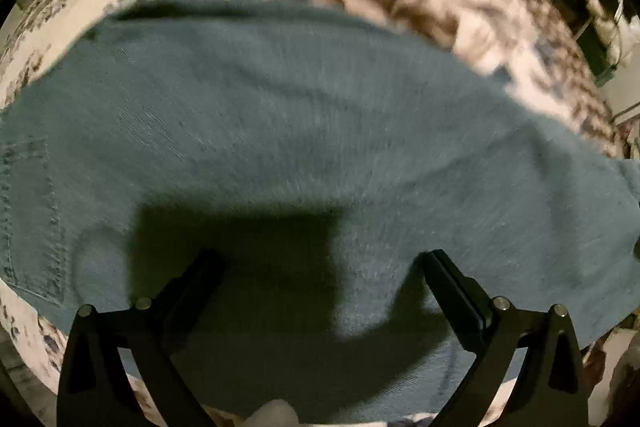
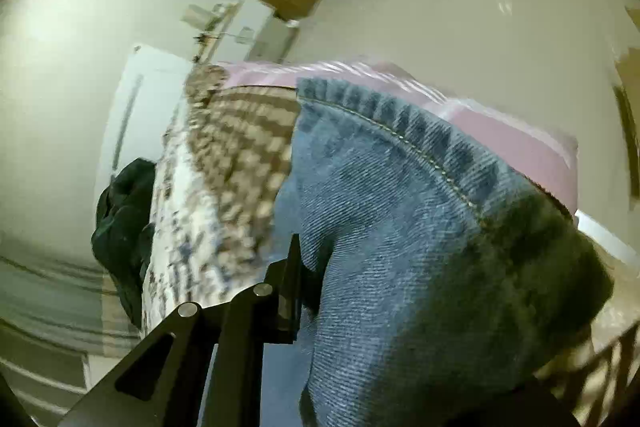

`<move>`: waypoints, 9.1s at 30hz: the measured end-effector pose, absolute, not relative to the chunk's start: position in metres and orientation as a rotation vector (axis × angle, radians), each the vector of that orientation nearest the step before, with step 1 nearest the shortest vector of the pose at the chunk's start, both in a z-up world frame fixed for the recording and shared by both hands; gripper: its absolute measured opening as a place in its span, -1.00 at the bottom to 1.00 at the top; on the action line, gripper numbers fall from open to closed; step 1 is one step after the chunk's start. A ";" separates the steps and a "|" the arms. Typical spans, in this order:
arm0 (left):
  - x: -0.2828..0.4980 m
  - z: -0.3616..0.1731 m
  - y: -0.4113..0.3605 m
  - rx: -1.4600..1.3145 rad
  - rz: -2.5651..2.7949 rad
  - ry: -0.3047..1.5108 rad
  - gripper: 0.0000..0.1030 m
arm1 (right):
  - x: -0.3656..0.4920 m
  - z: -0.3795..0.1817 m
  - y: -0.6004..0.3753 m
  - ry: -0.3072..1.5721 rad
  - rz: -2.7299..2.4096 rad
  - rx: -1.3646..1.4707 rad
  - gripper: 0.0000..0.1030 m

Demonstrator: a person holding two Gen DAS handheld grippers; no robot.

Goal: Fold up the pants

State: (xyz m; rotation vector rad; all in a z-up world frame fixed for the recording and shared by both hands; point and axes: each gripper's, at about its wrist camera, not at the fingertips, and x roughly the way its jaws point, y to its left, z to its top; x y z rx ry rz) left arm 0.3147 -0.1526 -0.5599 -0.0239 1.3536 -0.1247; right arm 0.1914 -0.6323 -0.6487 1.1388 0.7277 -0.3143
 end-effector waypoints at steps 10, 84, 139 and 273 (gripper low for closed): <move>0.311 -0.476 -0.072 -0.162 -0.103 1.229 1.00 | 0.231 -0.516 -0.499 0.712 -0.116 0.840 -0.73; 0.238 -0.497 0.208 -0.576 0.119 1.108 0.92 | 0.287 -0.624 -0.204 1.340 -0.200 0.122 0.98; 0.237 -0.485 -0.200 -0.259 -0.620 0.943 -0.60 | 0.199 -0.613 -0.498 1.313 -0.434 0.463 0.98; 0.294 -0.578 -0.050 -0.597 -0.453 1.403 0.91 | 0.202 -0.727 -0.436 1.168 0.184 1.291 0.33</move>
